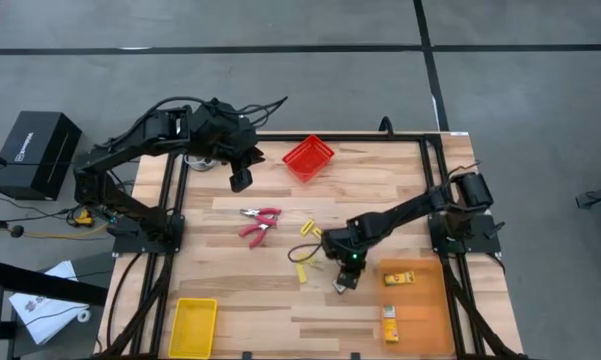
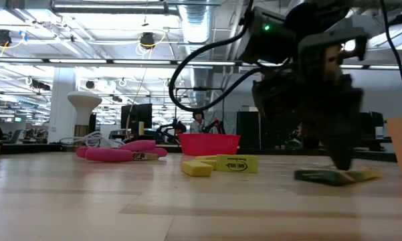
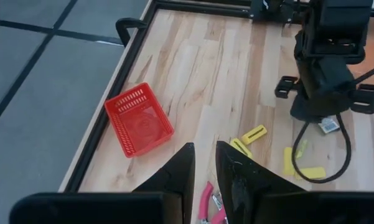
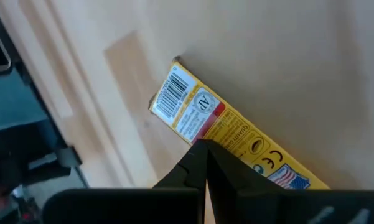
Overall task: Pick & Place School Supplies
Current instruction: Put the crayon box into the orange bin
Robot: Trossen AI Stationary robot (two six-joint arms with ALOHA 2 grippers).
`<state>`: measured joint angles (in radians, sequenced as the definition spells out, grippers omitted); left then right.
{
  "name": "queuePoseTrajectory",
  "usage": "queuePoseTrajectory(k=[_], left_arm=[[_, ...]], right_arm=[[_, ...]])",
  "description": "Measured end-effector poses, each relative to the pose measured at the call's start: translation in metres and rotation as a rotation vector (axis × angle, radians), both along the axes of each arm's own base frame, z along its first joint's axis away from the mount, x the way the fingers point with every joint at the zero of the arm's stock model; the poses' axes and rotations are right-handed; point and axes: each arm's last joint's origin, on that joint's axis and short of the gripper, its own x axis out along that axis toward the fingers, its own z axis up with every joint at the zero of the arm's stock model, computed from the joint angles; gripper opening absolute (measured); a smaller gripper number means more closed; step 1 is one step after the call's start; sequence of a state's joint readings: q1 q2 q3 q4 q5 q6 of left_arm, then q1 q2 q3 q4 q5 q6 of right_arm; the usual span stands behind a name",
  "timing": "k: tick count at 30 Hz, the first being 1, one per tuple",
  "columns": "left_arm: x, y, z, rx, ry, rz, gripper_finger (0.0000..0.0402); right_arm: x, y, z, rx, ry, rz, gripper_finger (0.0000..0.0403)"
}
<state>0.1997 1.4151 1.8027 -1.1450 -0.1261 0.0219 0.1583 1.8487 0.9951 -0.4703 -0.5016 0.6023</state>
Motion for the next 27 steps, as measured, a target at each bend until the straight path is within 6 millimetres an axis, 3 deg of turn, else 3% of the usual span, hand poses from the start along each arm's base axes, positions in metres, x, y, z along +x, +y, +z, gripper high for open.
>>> queuePoseTrajectory(k=[7, 15, 19, 27], left_arm=[[0.0, 0.0, 0.0, 0.0, 0.0, 0.0, 0.0059], [0.0, 0.0, 0.0, -0.002, -0.001, 0.002, 0.0059], [0.0, 0.0, 0.0, -0.002, 0.0, 0.002, 0.0059], [0.0, 0.0, 0.0, -0.02, -0.008, 0.02, 0.0059]], right_arm=[[0.004, -0.037, 0.001, -0.046, -0.025, -0.058, 0.0], [0.0, -0.069, 0.016, -0.142, -0.08, -0.11, 0.0], [-0.004, -0.077, 0.038, -0.133, -0.155, -0.125, 0.0], [-0.016, -0.07, 0.088, -0.079, -0.37, -0.072, 0.0008]])
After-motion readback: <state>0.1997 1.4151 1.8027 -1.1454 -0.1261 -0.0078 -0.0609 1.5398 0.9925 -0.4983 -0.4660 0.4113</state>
